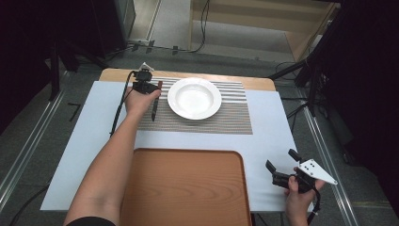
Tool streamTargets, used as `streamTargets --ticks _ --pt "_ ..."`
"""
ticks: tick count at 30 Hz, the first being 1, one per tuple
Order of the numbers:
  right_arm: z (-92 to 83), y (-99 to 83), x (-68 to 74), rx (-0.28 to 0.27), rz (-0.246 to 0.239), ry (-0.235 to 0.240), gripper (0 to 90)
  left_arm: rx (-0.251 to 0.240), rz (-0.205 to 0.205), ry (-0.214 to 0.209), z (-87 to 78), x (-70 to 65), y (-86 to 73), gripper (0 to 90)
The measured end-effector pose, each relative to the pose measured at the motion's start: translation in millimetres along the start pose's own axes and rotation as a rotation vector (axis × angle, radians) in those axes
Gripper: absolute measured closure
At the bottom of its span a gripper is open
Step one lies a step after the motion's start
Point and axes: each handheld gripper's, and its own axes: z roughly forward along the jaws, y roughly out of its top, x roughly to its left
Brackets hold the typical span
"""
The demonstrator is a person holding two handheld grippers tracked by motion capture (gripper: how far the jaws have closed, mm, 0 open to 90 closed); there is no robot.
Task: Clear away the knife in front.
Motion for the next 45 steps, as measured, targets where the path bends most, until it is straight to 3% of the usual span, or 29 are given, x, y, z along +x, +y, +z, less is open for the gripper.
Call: streamTargets --ticks 13,24,37,45 --pt "0.1 -0.1 -0.2 0.001 0.004 -0.001 0.0 0.031 -0.017 0.018 12.8 -0.1 -3.3 67.0" --pt "0.4 -0.2 -0.7 0.0 0.002 0.002 0.0 0.013 -0.043 0.065 20.0 -5.5 -4.3 74.7" --pt "0.5 -0.3 -0.8 0.001 0.0 0.002 0.0 0.018 0.032 0.103 17.9 -8.9 -7.0 76.6" --pt "0.6 -0.2 -1.1 0.001 0.004 0.004 0.0 0.016 0.055 0.09 7.6 -2.7 -8.6 76.8"
